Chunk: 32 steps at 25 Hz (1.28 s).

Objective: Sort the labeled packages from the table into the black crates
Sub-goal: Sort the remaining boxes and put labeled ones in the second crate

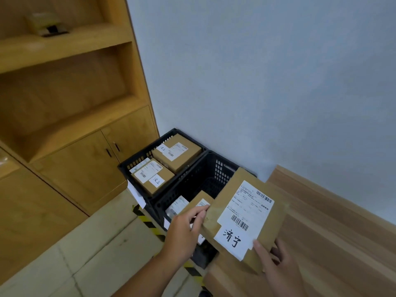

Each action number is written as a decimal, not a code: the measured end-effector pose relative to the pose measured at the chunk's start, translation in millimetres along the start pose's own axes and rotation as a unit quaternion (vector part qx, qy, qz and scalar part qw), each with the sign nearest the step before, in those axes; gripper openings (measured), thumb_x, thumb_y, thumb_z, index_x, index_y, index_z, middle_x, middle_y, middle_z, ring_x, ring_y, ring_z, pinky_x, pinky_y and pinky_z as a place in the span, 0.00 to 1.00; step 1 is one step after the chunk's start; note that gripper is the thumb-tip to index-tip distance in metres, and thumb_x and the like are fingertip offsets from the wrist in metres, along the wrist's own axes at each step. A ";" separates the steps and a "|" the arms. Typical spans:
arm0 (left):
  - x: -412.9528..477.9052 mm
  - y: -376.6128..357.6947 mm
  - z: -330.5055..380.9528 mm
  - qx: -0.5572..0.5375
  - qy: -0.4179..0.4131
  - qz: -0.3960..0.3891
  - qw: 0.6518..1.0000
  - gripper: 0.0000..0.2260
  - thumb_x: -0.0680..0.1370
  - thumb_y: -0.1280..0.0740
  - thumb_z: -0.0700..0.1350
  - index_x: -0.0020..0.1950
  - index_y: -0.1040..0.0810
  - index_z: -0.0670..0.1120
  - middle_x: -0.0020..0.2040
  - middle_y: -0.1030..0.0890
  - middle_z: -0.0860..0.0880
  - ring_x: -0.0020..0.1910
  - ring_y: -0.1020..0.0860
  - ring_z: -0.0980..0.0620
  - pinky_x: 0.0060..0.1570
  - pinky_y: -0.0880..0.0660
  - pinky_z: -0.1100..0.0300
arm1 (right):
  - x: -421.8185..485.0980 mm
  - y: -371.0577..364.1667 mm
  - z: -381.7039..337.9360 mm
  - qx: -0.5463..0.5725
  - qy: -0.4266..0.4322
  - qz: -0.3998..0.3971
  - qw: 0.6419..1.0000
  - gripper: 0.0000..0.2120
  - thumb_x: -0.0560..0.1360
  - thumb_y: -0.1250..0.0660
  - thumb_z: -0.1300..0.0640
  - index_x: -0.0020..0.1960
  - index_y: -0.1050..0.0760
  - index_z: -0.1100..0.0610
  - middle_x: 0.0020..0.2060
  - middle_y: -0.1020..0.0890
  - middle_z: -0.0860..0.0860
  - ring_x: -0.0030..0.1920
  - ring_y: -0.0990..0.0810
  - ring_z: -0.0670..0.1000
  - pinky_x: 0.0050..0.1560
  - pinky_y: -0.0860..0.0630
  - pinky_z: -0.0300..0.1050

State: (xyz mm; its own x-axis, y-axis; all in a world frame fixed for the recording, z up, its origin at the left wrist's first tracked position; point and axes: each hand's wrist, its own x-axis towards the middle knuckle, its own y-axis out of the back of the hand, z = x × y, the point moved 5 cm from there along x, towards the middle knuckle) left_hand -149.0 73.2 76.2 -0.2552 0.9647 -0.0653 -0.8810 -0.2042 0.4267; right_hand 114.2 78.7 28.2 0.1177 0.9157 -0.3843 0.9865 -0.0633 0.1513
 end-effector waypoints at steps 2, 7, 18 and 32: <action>28.9 8.8 -11.4 0.006 0.028 -0.019 0.999 0.12 0.85 0.37 0.49 0.62 0.19 0.63 0.50 0.16 0.67 0.49 0.19 0.69 0.46 0.22 0.72 | 19.7 -22.3 -2.4 -0.002 -0.012 0.003 1.000 0.22 0.72 0.23 0.47 0.65 0.22 0.40 0.48 0.12 0.42 0.44 0.14 0.42 0.45 0.16 0.50; 94.8 23.0 -23.8 0.019 0.032 -0.054 0.998 0.12 0.85 0.37 0.48 0.66 0.19 0.57 0.54 0.16 0.64 0.52 0.19 0.67 0.52 0.19 0.63 | 61.9 -57.4 -17.4 -0.004 -0.045 0.023 0.999 0.26 0.71 0.23 0.43 0.67 0.27 0.38 0.51 0.17 0.36 0.46 0.17 0.40 0.43 0.19 0.46; 274.7 40.4 -38.6 -0.077 0.012 -0.137 0.988 0.10 0.82 0.31 0.46 0.62 0.18 0.53 0.52 0.14 0.61 0.54 0.18 0.64 0.53 0.20 0.67 | 185.4 -134.7 -83.2 -0.036 -0.004 0.063 0.997 0.23 0.77 0.27 0.48 0.68 0.30 0.35 0.51 0.17 0.36 0.47 0.16 0.36 0.36 0.21 0.30; 404.5 -81.8 -206.7 -0.050 0.076 -0.241 0.966 0.17 0.83 0.33 0.44 0.70 0.24 0.57 0.62 0.23 0.64 0.60 0.25 0.71 0.55 0.26 0.72 | 338.7 -190.2 39.7 -0.046 -0.128 0.161 0.978 0.32 0.80 0.32 0.55 0.78 0.42 0.41 0.54 0.23 0.36 0.49 0.20 0.39 0.32 0.23 0.30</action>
State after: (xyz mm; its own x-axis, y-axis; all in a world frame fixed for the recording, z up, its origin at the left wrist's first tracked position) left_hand -262.5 445.8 -171.6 0.1450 0.9175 -0.3704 -0.9443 0.2401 0.2251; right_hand -29.0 385.2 -166.9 0.4566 0.7241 -0.5169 0.8807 -0.2855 0.3780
